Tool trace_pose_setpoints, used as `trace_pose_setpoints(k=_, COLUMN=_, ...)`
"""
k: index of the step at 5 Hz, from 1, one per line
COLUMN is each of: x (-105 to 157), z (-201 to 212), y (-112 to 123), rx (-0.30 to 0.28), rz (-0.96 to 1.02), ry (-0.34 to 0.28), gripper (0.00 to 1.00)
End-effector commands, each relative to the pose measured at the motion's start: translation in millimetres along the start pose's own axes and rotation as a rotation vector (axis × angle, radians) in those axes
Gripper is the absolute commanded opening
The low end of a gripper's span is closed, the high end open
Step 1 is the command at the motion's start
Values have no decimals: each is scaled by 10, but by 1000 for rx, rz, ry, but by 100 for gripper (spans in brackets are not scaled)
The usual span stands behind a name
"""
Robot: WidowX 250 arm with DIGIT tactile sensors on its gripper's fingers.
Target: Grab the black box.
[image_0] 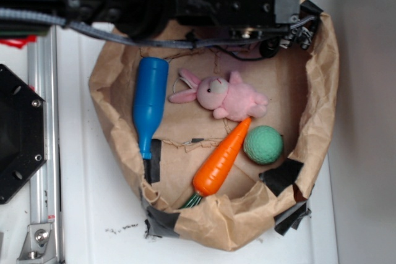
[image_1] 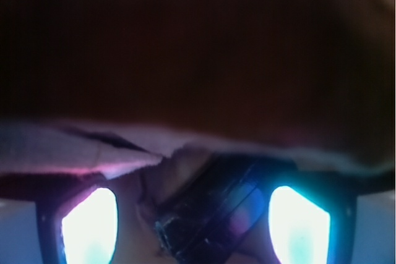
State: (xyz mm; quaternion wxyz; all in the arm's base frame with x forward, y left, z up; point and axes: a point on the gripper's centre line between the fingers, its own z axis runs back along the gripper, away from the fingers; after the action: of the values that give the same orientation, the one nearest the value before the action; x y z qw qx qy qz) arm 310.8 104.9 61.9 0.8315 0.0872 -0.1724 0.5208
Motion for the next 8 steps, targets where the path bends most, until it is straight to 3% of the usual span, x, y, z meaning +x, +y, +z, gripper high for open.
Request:
trace_pose_setpoints(k=1, x=229, z=50, y=46, rx=-22, rz=58, ry=-14, gripper=100)
trace_pose_setpoints(k=3, x=-51, z=22, y=114, rx=-29, rz=-60, ry=46, gripper=100)
trace_pose_setpoints(k=5, x=-279, z=250, y=205, rx=-81, rz=-152, ry=77, gripper=100)
trace_pose_setpoints(k=6, x=-300, z=367, y=195, rx=-114, rz=-163, ry=76, gripper=100)
trace_pose_setpoints(k=8, x=-295, z=362, y=187, rx=-117, rz=-181, ry=61, gripper=100)
